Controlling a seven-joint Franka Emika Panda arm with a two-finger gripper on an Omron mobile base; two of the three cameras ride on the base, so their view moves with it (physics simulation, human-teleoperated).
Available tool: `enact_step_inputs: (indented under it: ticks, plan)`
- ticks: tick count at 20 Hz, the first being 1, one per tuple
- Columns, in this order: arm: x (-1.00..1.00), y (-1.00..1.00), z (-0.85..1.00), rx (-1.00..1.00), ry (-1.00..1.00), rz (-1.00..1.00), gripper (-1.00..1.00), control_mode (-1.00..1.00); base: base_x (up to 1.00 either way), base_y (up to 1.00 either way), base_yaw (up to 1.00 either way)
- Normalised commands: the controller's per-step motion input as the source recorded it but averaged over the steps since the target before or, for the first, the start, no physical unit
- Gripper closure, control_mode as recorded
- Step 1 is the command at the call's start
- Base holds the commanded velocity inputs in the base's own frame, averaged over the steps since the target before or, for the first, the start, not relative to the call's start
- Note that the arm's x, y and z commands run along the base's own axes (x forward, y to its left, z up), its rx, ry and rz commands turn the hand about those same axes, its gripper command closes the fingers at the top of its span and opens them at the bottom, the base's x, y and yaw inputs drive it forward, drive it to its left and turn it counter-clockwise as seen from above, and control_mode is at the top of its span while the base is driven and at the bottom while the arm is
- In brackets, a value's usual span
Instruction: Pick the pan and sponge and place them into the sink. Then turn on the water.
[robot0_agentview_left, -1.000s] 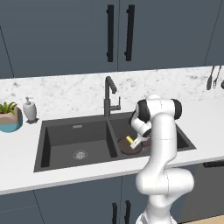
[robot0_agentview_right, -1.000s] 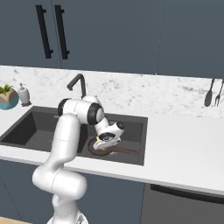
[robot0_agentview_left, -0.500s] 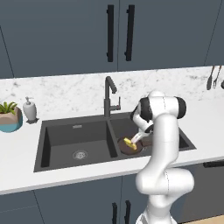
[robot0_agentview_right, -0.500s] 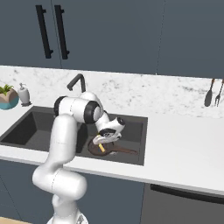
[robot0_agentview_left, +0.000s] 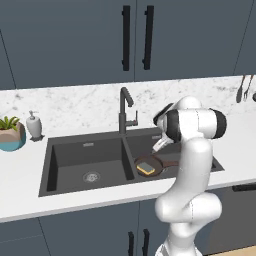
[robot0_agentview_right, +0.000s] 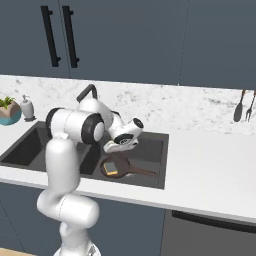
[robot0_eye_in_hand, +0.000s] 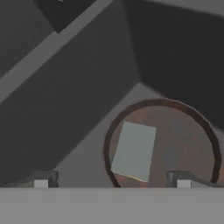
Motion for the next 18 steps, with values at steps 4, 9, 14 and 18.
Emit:
enact_step_inputs:
  ticks: [4,9,14,18]
  plan:
    - [-0.46,0.00,0.73,0.05,-0.16,0.00,-1.00,-1.00,0.00,0.00,0.00]
    - [-0.18,0.00,0.48,0.08,-0.25,0.00,-1.00,-1.00,0.00,0.00,0.00]
    - [0.00,0.00,0.47,0.13,-0.30,0.00,-1.00,-1.00,0.00,0.00,0.00]
    - [0.00,-0.04,0.26,0.30,-0.29,0.00,-1.00,-1.00,0.00,0.00,0.00]
